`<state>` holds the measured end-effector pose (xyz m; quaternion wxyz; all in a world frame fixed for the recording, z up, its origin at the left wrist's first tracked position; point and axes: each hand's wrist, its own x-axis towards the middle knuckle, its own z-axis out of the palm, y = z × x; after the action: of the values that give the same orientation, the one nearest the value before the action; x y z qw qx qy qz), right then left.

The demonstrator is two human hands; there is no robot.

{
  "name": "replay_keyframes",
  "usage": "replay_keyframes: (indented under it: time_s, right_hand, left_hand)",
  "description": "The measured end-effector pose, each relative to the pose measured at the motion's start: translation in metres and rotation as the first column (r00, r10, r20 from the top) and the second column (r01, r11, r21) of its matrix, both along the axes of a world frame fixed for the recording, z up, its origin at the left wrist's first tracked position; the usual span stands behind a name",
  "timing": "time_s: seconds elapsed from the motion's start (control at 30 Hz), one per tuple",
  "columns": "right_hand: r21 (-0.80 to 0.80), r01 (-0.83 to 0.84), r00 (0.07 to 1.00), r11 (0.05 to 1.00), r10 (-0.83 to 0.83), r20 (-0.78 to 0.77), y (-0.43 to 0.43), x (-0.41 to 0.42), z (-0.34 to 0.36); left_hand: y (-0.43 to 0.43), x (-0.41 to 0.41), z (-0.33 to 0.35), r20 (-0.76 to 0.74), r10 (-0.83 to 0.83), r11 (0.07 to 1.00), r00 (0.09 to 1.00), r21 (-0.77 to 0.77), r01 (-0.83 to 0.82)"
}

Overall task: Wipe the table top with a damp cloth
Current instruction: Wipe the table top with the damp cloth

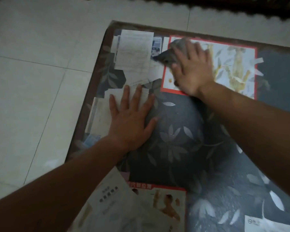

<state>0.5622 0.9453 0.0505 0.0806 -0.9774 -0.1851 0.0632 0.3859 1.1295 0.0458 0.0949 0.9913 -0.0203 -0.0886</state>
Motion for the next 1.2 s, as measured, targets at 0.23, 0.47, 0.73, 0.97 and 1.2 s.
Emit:
replay_keyframes:
  time_s: [0.23, 0.47, 0.73, 0.97, 1.2]
  right_hand:
    - [-0.055, -0.011, 0.999, 0.998, 0.008, -0.041, 0.001, 0.03, 0.003]
    - [-0.001, -0.308, 0.951, 0.952, 0.307, -0.028, 0.108, 0.033, 0.008]
    - [-0.024, -0.179, 0.984, 0.984, 0.179, -0.027, 0.121, 0.059, 0.004]
    - [-0.04, -0.564, 0.826, 0.825, 0.564, -0.022, 0.098, -0.012, 0.004]
    - [-0.016, -0.21, 0.978, 0.977, 0.21, -0.008, 0.084, -0.007, 0.003]
  left_hand:
    - [0.001, -0.002, -0.001, 0.021, -0.023, 0.999, 1.0, -0.028, 0.024]
    - [0.005, -0.001, -0.004, 0.051, -0.015, 0.996, 0.999, -0.085, 0.02]
    - [0.044, -0.021, 0.0, 0.053, 0.062, 0.996, 0.997, -0.07, -0.059]
    - [0.052, -0.024, -0.005, 0.093, 0.031, 0.999, 0.995, -0.044, -0.027]
    - [0.064, -0.028, 0.001, 0.099, 0.075, 0.967, 0.992, -0.251, -0.048]
